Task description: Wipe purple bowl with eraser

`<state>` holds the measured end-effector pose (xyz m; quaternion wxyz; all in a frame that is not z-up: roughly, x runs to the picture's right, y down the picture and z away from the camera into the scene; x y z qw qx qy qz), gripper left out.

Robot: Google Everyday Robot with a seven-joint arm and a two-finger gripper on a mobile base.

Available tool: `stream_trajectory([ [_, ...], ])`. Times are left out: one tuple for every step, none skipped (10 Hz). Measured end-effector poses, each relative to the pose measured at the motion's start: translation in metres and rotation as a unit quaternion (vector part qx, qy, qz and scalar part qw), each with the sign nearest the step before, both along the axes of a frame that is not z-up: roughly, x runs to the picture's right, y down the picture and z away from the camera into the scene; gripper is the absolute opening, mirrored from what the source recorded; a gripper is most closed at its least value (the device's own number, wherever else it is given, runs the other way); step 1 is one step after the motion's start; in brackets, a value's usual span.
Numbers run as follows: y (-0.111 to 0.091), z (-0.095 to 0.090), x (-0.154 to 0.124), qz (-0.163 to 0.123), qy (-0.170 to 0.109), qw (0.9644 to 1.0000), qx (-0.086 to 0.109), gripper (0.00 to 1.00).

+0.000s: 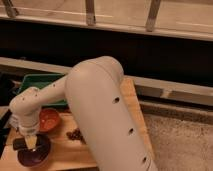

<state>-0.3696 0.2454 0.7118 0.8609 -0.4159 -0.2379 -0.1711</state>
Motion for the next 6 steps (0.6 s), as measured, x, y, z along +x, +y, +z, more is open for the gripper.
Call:
stream_trajectory([
  [0.004,-0.005,-0.007,-0.002,-0.011,0.9999,-0.001,0.0],
  [0.011,-0.011,-0.01,-0.003,-0.02,0.9998,-0.004,0.0],
  [0.016,-0.015,-0.011,-0.005,-0.024,0.9997,-0.008,0.0],
  [0.026,-0.021,-0.007,-0.008,-0.025,0.9995,-0.015,0.0],
  [0.033,-0.021,0.004,-0.007,-0.017,0.9996,-0.023,0.0],
  [0.037,-0.02,0.014,-0.003,-0.009,0.9995,-0.029,0.0],
])
